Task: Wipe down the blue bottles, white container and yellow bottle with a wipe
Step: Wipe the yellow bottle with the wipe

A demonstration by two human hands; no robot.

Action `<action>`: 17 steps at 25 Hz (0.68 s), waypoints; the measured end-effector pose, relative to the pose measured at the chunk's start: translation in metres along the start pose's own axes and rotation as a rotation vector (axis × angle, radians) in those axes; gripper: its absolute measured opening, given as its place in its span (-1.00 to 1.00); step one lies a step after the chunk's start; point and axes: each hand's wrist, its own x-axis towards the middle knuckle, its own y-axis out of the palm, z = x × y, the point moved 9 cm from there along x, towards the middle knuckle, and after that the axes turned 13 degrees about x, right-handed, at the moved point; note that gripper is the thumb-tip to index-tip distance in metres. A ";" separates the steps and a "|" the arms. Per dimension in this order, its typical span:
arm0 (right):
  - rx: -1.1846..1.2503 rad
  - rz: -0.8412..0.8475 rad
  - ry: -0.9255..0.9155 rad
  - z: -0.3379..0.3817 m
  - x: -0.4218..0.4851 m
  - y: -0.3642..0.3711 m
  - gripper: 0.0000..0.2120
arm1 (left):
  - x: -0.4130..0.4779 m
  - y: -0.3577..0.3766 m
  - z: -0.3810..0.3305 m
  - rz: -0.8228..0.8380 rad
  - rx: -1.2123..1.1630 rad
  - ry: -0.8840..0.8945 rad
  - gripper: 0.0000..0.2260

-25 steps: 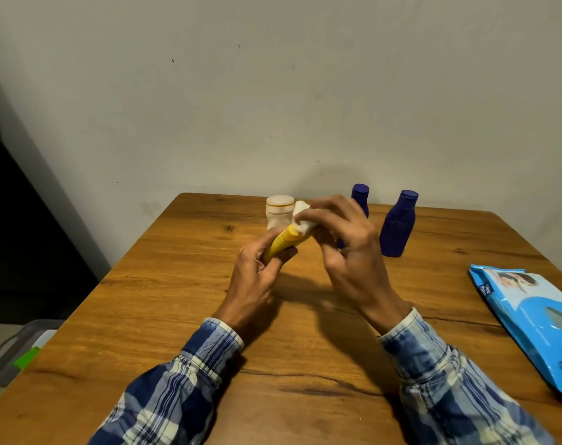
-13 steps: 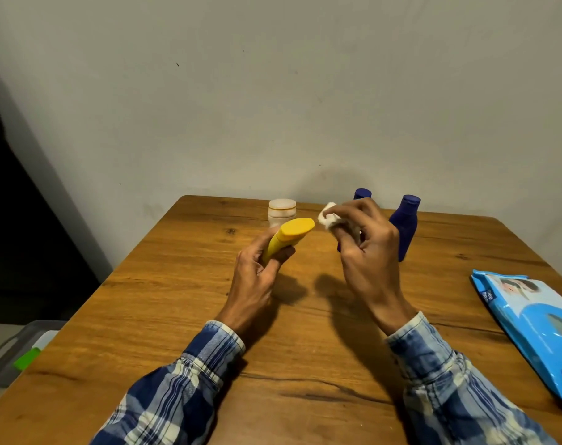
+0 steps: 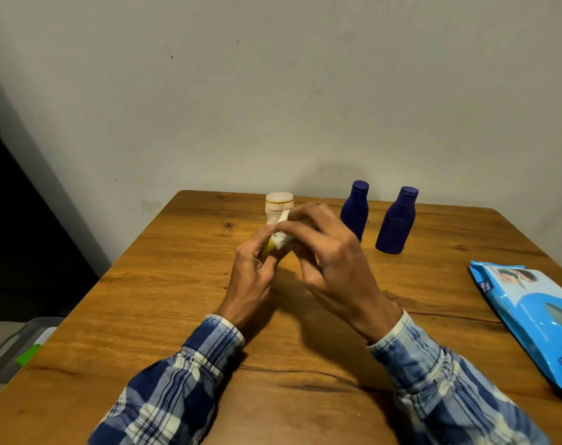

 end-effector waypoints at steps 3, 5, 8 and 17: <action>0.098 -0.202 0.200 -0.037 0.001 -0.027 -0.82 | 0.000 0.000 -0.010 -0.007 0.090 0.097 -0.52; 0.067 -0.165 0.175 -0.026 0.001 -0.022 -0.81 | -0.001 0.002 -0.004 0.002 0.077 0.090 -0.55; 0.040 0.028 0.018 0.002 0.001 0.002 -0.73 | 0.000 0.005 0.005 0.022 0.036 0.045 -0.68; 0.206 -0.430 0.289 -0.052 -0.005 -0.051 -0.86 | 0.003 -0.001 -0.012 0.009 -0.142 -0.041 -0.56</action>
